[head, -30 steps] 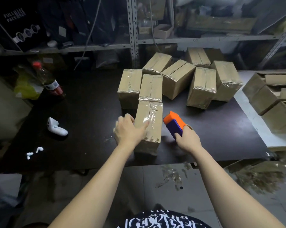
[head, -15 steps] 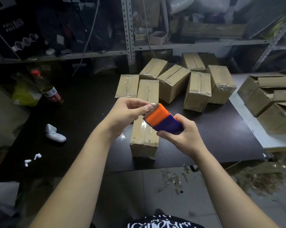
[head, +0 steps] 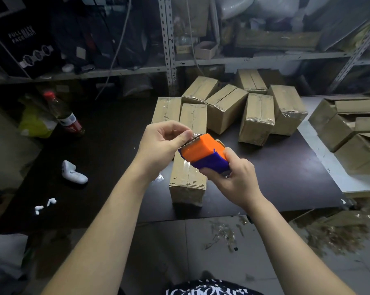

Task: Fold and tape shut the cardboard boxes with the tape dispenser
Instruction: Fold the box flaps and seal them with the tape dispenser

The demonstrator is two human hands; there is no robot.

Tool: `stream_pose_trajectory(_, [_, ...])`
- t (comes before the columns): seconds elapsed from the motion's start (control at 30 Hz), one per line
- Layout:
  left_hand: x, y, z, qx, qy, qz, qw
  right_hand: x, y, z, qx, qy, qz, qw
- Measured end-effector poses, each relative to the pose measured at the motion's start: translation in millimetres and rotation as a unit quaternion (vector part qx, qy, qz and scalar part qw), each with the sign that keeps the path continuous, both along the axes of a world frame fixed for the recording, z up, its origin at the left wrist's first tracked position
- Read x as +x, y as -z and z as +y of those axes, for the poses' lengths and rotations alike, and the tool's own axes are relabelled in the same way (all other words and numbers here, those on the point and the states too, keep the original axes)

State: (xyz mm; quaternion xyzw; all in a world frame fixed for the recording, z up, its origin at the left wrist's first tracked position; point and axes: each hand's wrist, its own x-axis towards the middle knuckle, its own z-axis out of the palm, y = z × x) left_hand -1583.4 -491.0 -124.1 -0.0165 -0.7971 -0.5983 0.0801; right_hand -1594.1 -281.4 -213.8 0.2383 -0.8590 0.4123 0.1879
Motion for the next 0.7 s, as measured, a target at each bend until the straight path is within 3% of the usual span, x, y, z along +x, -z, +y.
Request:
stream_pose_trajectory(0.17, [-0.8,2.2,6.3,-0.045,-0.019,0.034,0.998,3.8,14.1,-2.1,-0.020,0.003,-0.007,1.000])
stream_pose_trajectory(0.27, [-0.1,6.7,10.0,-0.048,-0.024,0.018,0.998,2.3,23.0,0.2,-0.027,-0.008,-0.055,0.998])
stream_pose_trajectory(0.4, [-7.3,-6.6,-11.6,-0.011,-0.109,0.057,0.992,6.3,54.6,21.5,0.002,0.039,-0.141,0.989])
stream_pose_trajectory(0.47, [-9.5,-15.5,-22.9,-0.051,-0.093,0.061,0.992,11.3,67.7,31.2,0.007,0.056,-0.164,0.985])
stream_pose_trajectory(0.7, [-14.6,-12.0,-29.4,-0.039,-0.131,0.037,0.990,6.2,68.0,29.4,0.022,0.038,-0.164,0.985])
